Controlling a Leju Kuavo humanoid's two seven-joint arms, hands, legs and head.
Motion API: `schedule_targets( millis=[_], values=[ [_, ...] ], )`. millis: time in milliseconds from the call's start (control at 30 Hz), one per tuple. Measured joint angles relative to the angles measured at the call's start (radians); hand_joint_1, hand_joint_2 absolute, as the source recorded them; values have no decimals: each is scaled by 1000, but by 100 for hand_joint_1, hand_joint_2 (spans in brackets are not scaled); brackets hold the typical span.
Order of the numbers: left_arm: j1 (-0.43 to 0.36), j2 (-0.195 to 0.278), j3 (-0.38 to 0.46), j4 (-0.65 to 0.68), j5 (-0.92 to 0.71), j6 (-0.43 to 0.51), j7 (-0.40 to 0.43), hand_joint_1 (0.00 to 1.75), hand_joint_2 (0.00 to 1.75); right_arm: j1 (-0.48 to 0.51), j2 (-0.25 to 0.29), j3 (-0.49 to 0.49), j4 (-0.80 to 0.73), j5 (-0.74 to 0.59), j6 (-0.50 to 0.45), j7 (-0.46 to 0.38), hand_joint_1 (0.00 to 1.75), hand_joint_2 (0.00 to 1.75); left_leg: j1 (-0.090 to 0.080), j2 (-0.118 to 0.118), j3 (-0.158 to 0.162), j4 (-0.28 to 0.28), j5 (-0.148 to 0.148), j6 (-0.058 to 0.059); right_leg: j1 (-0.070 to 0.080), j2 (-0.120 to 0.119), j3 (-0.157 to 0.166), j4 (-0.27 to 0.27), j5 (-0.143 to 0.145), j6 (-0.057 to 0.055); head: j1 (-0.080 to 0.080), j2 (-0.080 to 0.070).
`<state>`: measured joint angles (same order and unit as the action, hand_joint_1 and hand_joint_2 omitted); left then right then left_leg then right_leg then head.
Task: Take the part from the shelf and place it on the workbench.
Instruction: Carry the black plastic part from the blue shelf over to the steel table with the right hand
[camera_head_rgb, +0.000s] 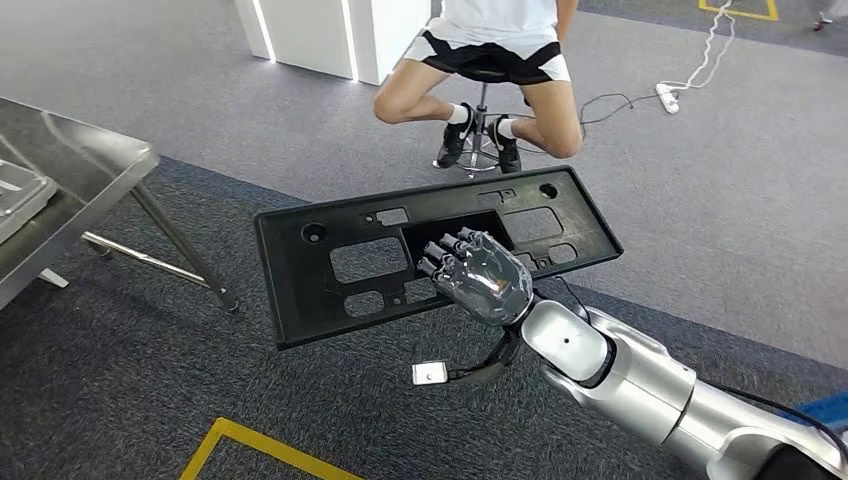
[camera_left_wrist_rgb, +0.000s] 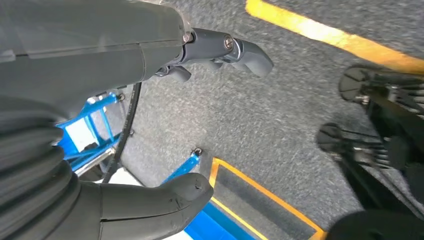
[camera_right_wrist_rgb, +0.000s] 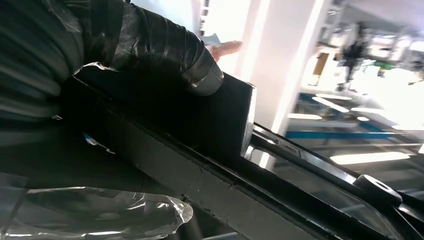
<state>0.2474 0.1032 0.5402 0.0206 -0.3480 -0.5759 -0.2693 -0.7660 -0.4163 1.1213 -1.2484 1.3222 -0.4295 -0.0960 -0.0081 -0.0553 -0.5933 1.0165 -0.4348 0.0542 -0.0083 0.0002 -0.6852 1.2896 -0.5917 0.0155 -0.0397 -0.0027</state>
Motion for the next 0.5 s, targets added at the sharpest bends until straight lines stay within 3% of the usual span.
schedule_targets(
  millis=[33,100,167,233,300,367,433,467,500],
  values=[
    [0,3,0,0,-5,-3,0,0,175,-2,0,4,-1,-2,1,0,175,175,0,-16,1,4,-2,-3,-2,8,21,-56,42,-1,0,0],
    [-3,16,0,0,-21,-14,1,0,175,-9,7,9,-3,-6,4,-1,175,175,1,-44,-6,17,-9,-12,-10,56,67,-173,99,-3,0,0],
    [-8,42,-2,0,-41,-34,1,0,175,-15,29,18,0,-7,12,-1,175,175,6,-68,-19,25,-10,-26,-10,89,83,-220,107,-8,0,0],
    [-10,71,-5,0,-57,-57,-2,0,175,-22,58,28,4,-8,16,-1,175,175,13,-87,-27,25,-8,-40,-6,68,84,-229,109,-18,0,0],
    [-9,96,-10,0,-67,-75,-11,0,175,-31,80,34,6,-11,13,-1,175,175,12,-48,-41,53,-24,-52,-6,39,95,-240,112,-31,-1,0],
    [-13,116,-15,0,-72,-85,-17,0,175,-37,89,35,8,-12,10,-1,175,175,11,19,-86,149,-73,-62,-4,7,106,-249,110,-41,-1,0],
    [-16,127,-17,0,-75,-87,-19,0,175,-40,92,37,11,-12,8,-1,175,175,17,44,-145,263,-116,-70,0,-25,111,-250,105,-45,-1,0],
    [-17,129,-17,0,-77,-87,-20,0,175,-40,94,39,14,-12,8,-1,175,175,19,48,-158,284,-115,-72,1,-39,112,-250,102,-45,-1,0],
    [-16,130,-18,0,-79,-84,-18,0,175,-40,97,41,16,-13,8,-1,175,175,21,52,-152,267,-96,-73,2,-52,115,-250,99,-45,-1,0]
  ],
)
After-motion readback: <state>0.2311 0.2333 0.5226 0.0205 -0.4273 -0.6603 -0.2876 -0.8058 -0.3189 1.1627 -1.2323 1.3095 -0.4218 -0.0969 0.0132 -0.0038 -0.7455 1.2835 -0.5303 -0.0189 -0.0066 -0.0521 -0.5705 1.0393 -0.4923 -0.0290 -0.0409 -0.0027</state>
